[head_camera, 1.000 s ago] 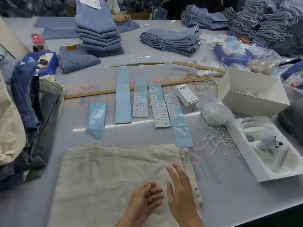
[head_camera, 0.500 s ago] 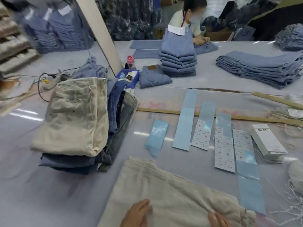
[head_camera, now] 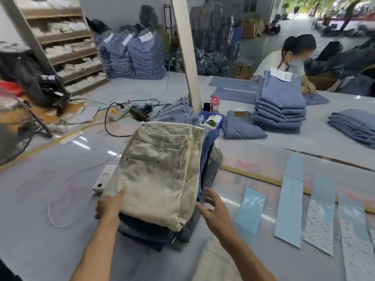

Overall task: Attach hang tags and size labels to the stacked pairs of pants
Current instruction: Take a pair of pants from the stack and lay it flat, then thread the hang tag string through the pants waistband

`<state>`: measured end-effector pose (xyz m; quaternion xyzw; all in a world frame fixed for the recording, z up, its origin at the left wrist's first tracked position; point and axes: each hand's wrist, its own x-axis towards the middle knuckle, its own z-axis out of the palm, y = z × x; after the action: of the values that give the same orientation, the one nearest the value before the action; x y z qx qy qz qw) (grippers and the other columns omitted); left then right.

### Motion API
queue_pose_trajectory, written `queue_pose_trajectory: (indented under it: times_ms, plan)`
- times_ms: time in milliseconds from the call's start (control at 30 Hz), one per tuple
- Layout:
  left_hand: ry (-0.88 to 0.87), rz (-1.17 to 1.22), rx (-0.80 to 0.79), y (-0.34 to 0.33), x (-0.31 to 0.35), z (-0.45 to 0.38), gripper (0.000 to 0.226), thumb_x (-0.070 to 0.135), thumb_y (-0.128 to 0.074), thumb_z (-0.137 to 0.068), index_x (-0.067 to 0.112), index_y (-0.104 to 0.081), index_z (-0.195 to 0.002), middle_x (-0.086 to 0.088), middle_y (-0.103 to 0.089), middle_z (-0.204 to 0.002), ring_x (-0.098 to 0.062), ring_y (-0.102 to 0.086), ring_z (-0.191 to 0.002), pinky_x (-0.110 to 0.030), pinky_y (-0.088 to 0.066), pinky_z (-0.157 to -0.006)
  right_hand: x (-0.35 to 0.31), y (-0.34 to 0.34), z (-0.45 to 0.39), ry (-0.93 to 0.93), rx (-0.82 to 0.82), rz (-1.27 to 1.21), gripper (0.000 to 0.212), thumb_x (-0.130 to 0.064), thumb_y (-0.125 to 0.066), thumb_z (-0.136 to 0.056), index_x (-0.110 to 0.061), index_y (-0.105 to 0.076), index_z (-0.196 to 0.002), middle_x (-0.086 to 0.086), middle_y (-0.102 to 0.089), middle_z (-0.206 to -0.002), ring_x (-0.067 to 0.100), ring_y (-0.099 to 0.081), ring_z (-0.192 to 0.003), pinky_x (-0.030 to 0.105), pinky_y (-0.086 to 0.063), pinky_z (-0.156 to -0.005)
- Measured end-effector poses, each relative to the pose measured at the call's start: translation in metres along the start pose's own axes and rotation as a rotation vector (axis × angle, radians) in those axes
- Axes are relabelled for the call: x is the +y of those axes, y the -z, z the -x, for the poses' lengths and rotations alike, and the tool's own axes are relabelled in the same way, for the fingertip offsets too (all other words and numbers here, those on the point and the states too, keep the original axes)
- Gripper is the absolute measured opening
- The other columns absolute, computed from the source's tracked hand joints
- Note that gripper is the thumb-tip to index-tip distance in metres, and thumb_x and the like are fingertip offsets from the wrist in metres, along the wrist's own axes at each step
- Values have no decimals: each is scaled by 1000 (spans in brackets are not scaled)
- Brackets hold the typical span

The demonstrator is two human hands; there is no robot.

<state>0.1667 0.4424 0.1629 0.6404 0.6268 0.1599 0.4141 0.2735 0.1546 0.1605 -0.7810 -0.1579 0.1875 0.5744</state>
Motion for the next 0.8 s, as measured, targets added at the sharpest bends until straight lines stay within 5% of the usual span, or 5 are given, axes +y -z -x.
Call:
queue_pose_trajectory:
  times_ms: [233, 400, 533, 633, 800]
  plan:
    - [43, 172, -37, -3, -32, -18, 73, 48, -85, -72, 7, -54, -124, -19, -62, -124, -43, -55, -118, -50, -46, -99, -58, -58, -80, -130, 195, 0, 86, -38, -87, -77, -20, -33, -141, -5, -47, -127, 16, -52, -113, 34, -47, -97]
    - [61, 240, -245, -6, -36, -38, 64, 35, -78, -89, -2, -56, -137, -21, -59, -138, -35, -56, -125, -45, -43, -108, -67, -68, -89, -69, 303, 103, 41, -19, -73, -84, -28, -42, -110, -14, -61, -92, 9, -61, -79, 17, -39, -57]
    - [-225, -252, 7, -6, -21, -25, 53, 41, -66, -93, 16, -57, -138, -23, -56, -135, -47, -51, -121, -54, -41, -101, -77, -73, -97, 56, 295, 224, 29, -22, -73, -85, -25, -50, -103, -6, -47, -105, 7, -53, -86, 23, -43, -71]
    - [-372, 98, 10, -22, -13, -1, 65, 25, -73, -90, 27, -45, -149, -14, -60, -135, -42, -56, -118, -54, -46, -101, -81, -68, -101, -67, 238, -93, 47, -28, -82, -82, -21, -48, -114, -4, -58, -110, 6, -61, -92, 21, -50, -71]
    - [174, 887, -256, -20, -25, -21, 38, 15, -87, -77, 12, -71, -111, -7, -76, -114, -27, -71, -105, -44, -56, -91, -96, -49, -120, -81, 25, -193, 45, -33, -90, -75, -26, -62, -110, -22, -71, -82, -10, -65, -70, 9, -46, -56]
